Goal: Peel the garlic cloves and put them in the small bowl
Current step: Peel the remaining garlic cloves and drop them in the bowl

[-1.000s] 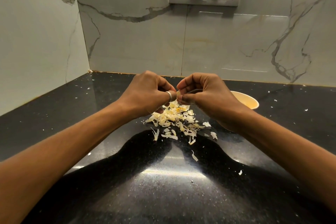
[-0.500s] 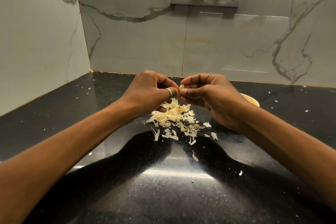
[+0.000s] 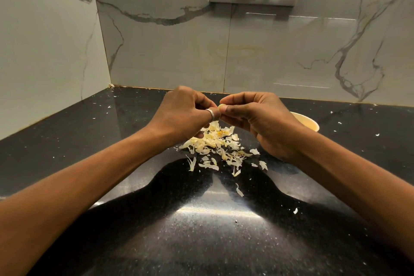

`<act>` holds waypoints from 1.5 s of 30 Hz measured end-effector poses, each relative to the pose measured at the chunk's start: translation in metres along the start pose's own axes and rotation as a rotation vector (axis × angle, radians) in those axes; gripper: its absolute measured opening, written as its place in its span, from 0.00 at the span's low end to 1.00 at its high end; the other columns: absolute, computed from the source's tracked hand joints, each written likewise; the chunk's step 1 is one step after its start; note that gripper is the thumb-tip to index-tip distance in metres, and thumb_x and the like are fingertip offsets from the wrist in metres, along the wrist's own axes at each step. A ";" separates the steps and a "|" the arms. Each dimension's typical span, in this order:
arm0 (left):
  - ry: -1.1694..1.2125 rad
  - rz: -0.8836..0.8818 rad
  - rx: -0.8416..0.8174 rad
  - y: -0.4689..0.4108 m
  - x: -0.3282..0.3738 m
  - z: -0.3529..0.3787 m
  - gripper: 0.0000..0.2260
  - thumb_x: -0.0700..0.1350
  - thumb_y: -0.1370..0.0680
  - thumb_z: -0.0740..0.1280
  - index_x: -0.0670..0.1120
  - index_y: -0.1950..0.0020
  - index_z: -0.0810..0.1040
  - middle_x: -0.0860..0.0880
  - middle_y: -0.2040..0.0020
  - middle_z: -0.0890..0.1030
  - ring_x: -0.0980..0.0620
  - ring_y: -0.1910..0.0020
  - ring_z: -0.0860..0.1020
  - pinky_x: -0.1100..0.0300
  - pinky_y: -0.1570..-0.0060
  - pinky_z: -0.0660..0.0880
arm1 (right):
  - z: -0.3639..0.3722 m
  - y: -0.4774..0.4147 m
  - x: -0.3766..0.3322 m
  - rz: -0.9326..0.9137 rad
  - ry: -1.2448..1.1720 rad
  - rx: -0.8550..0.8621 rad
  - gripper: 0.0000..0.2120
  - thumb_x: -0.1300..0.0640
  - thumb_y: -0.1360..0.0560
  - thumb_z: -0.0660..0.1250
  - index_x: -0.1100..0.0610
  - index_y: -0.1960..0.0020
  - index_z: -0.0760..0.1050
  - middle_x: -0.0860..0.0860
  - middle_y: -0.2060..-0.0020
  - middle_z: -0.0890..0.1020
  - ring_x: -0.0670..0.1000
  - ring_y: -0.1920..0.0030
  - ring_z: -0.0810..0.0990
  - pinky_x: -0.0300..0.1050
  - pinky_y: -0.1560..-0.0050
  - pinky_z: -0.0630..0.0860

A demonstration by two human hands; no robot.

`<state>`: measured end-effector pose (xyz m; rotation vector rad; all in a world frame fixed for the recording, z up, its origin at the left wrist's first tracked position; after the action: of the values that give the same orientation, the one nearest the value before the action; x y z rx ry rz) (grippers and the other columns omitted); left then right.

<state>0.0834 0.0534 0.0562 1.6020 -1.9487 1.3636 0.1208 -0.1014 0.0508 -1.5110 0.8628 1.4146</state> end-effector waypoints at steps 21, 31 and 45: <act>-0.017 0.009 0.000 0.004 0.004 0.001 0.04 0.46 0.24 0.73 0.47 0.57 0.83 0.47 0.64 0.84 0.50 0.67 0.84 0.56 0.68 0.83 | -0.002 0.001 -0.001 -0.023 -0.037 0.066 0.03 0.69 0.26 0.72 0.68 0.53 0.80 0.62 0.54 0.85 0.52 0.58 0.86 0.42 0.52 0.84; -0.011 0.008 -0.022 0.002 0.004 -0.003 0.04 0.43 0.24 0.73 0.42 0.55 0.83 0.46 0.64 0.82 0.51 0.66 0.83 0.55 0.66 0.83 | -0.002 0.001 -0.005 -0.044 0.066 0.022 0.02 0.66 0.25 0.71 0.65 0.53 0.80 0.55 0.62 0.86 0.51 0.59 0.86 0.42 0.53 0.83; 0.040 0.021 -0.019 -0.004 0.000 -0.007 0.03 0.42 0.22 0.72 0.44 0.51 0.85 0.46 0.60 0.84 0.52 0.64 0.83 0.58 0.69 0.81 | 0.000 0.003 -0.009 -0.142 0.222 -0.035 0.11 0.67 0.25 0.71 0.66 0.43 0.77 0.63 0.52 0.85 0.57 0.54 0.87 0.47 0.53 0.85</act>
<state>0.0845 0.0587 0.0616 1.5384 -1.9542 1.3704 0.1169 -0.1034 0.0588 -1.7441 0.8478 1.1796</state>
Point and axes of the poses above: each hand's wrist, its own y-axis away from the middle knuckle, its own z-axis out of the palm, x = y × z, the point moved 5 cm from there along -y, towards the middle knuckle
